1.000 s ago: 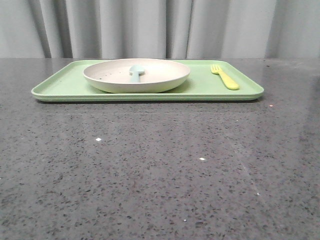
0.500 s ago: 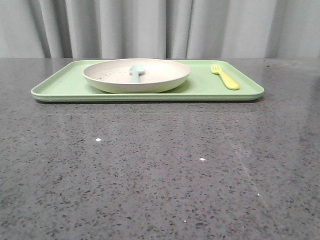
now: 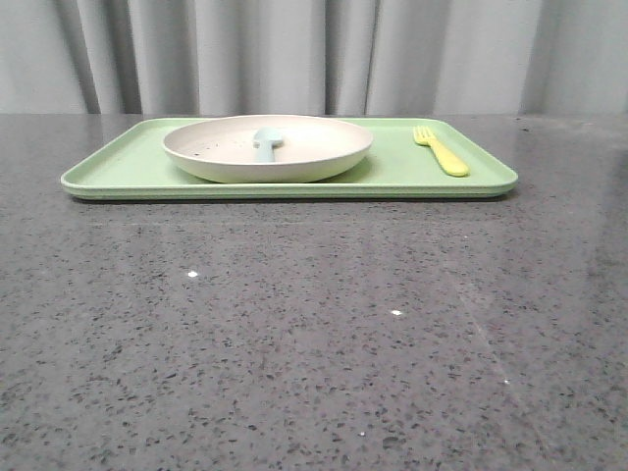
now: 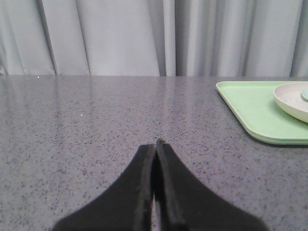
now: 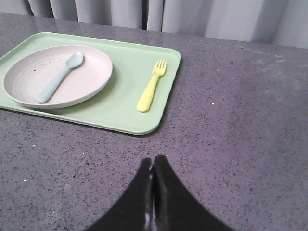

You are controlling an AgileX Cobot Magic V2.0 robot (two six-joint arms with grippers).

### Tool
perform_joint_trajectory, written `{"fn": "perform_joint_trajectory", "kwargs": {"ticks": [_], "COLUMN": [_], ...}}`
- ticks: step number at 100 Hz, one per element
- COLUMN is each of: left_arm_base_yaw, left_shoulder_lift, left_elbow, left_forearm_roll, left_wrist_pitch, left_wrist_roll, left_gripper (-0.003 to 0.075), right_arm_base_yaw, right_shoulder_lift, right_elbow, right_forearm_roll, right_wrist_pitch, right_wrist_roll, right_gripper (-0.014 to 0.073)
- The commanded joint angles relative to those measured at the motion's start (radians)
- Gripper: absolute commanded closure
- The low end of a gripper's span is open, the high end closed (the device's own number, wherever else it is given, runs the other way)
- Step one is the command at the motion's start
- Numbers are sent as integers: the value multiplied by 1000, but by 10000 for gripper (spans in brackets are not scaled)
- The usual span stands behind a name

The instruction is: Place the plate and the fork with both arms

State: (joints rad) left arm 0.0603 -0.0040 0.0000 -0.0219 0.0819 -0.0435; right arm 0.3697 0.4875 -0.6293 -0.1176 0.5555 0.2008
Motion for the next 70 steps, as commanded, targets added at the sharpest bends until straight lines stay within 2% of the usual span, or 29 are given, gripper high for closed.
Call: {"fn": "perform_joint_trajectory", "kwargs": {"ticks": [1, 70], "left_arm_base_yaw": [2, 2], "left_shoulder_lift": [-33, -33], "left_elbow": [9, 14], "left_forearm_roll": [1, 1], "left_wrist_pitch": [-89, -82], "left_wrist_roll": [-5, -5], "left_gripper": [741, 741], "right_arm_base_yaw": [-1, -1], "right_shoulder_lift": [2, 2], "right_elbow": [-25, -25], "right_forearm_roll": [-20, -20], "right_wrist_pitch": [-79, -78], "right_wrist_roll": [-3, -3], "right_gripper": [648, 648]}}
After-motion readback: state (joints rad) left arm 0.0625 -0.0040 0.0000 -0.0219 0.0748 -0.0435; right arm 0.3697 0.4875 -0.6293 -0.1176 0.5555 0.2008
